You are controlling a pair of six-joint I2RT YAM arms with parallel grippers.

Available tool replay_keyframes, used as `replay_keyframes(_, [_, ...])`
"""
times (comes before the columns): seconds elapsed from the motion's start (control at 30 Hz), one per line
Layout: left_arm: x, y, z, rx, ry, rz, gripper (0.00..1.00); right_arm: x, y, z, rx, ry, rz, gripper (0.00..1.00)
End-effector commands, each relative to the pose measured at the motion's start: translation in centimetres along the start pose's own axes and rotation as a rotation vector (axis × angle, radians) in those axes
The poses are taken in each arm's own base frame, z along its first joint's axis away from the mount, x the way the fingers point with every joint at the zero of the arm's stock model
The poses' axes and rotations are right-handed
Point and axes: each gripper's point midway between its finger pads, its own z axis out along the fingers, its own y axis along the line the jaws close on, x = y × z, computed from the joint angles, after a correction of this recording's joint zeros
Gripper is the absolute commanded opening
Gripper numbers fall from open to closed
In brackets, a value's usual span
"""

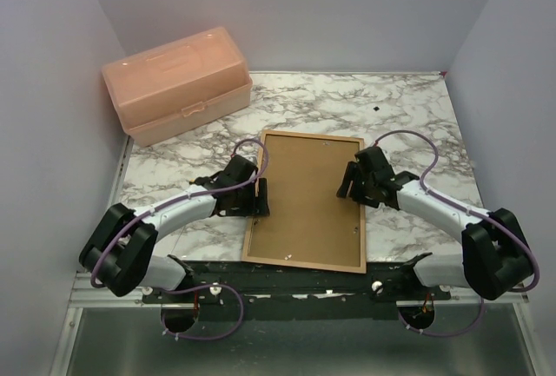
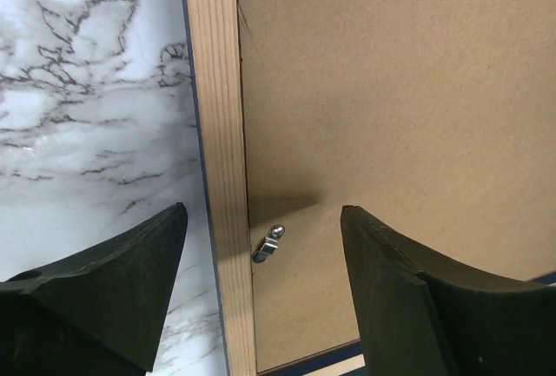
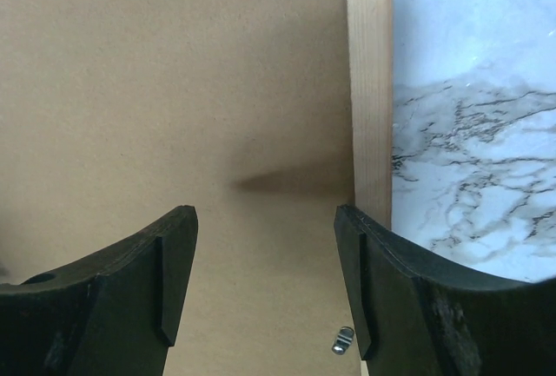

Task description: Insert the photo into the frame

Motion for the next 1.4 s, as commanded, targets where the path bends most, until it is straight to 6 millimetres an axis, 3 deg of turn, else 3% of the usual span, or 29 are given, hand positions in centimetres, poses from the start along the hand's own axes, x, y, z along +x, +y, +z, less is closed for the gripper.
replay_keyframes(0.0, [2.6, 1.5, -0.4, -0.071, 0.050, 0.008, 0.72, 2.8, -2.5, 0.8, 0.079, 0.074, 0.004, 0.72])
replay_keyframes(0.17, [3.1, 1.6, -0.8, -0.081, 0.049, 0.021, 0.73, 1.6, -0.9, -0.6, 0.000, 0.038, 0.004, 0.74])
replay_keyframes(0.23, [3.2, 1.6, -0.9, -0.083, 0.047, 0.025, 0.73, 0.8, -0.6, -1.4, -0.018, -0.003, 0.012, 0.84])
replay_keyframes(0.37, [3.4, 1.9, -1.1, -0.099, 0.042, 0.032, 0.69, -0.5, -1.2, -2.7, -0.002, -0.078, 0.037, 0.93])
replay_keyframes(0.47, [3.6, 2.1, -0.9, -0.112, 0.048, 0.033, 0.65, -0.7, -2.2, -2.9, 0.027, -0.092, 0.067, 0.94])
replay_keyframes(0.6, [4.0, 2.2, -0.7, -0.124, 0.062, 0.037, 0.61, 0.1, -4.1, -1.9, 0.072, -0.053, 0.116, 0.94])
replay_keyframes(0.73, [3.8, 2.6, -0.6, -0.151, 0.051, 0.044, 0.48, 1.4, -5.4, -0.5, 0.085, 0.005, 0.169, 0.94])
replay_keyframes(1.03, [3.5, 2.5, 0.3, -0.162, 0.051, 0.035, 0.21, 3.6, -4.7, 1.7, 0.024, 0.120, 0.154, 0.94])
replay_keyframes(1.17, [3.6, 2.4, 0.8, -0.183, 0.059, 0.040, 0.12, 3.3, -4.2, 1.9, 0.009, 0.139, 0.126, 0.92])
replay_keyframes(1.27, [3.8, 2.4, 1.1, -0.201, 0.069, 0.042, 0.00, 3.1, -3.7, 2.0, -0.012, 0.153, 0.103, 0.92])
replay_keyframes(1.37, [3.8, 2.1, 1.0, -0.194, 0.070, 0.041, 0.00, 3.1, -3.3, 2.3, -0.023, 0.174, 0.089, 0.91])
